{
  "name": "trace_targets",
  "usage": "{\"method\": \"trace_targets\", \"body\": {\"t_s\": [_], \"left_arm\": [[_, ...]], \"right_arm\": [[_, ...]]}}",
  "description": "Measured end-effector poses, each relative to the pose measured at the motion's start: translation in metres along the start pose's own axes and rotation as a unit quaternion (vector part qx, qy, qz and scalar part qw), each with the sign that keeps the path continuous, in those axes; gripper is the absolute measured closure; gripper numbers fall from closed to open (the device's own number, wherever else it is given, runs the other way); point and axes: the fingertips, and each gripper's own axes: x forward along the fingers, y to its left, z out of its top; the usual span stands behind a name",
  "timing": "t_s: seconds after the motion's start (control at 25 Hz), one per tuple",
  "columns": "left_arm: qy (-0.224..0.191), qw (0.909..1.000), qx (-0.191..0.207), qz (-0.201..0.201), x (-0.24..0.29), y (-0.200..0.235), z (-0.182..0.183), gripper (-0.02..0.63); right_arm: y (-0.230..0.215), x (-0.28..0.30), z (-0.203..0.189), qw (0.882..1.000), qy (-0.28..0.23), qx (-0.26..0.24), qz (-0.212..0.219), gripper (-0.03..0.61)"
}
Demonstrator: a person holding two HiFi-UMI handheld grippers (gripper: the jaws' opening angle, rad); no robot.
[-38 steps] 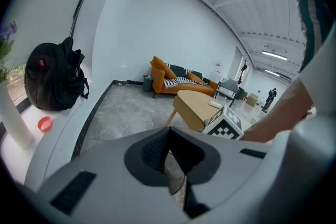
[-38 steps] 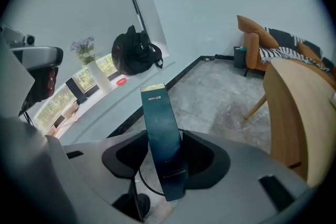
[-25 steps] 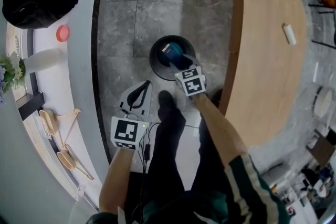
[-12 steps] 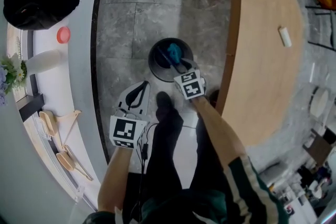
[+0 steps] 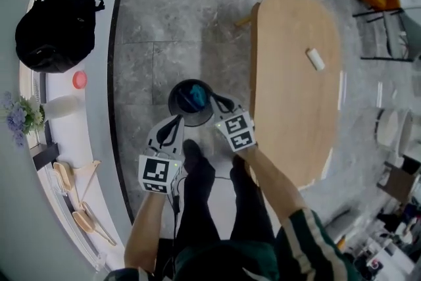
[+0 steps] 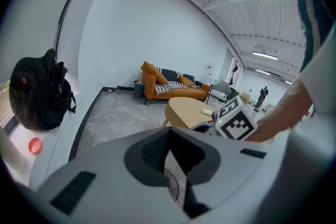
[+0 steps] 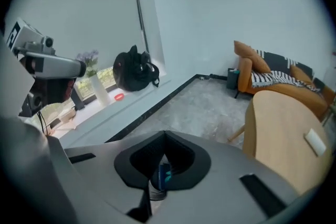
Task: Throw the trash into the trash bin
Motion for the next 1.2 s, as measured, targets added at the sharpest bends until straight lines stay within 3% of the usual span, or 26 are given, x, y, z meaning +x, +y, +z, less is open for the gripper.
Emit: {"method": "trace_targets", "body": {"t_s": [0.2, 0.36, 0.8, 1.12, 1.2], "left_arm": [[-0.018, 0.9997, 0.013, -0.01, 0.017, -0.034, 0.049, 0.612], [-0.025, 0.9991, 0.023, -0.025, 0.044, -0.072, 0.076, 0.612], [-0.018, 0.997, 0.043, -0.062, 0.133, -0.184, 0.114, 0.612], [-0.004, 0.9957, 0.052, -0.077, 0.19, -0.239, 0.126, 0.612], [0.002, 0.9955, 0.054, -0.078, 0.199, -0.247, 0.126, 0.612]], "right_arm": [[-0.058, -0.062, 0.04, 0.997, -0.054, 0.031, -0.036, 0.577], [-0.11, -0.107, 0.05, 0.994, -0.077, 0.043, -0.06, 0.577], [-0.243, -0.198, 0.012, 0.987, -0.098, 0.074, -0.107, 0.577], [-0.331, -0.223, -0.016, 0.982, -0.107, 0.088, -0.126, 0.575], [-0.353, -0.223, -0.023, 0.982, -0.101, 0.081, -0.137, 0.55]]}}
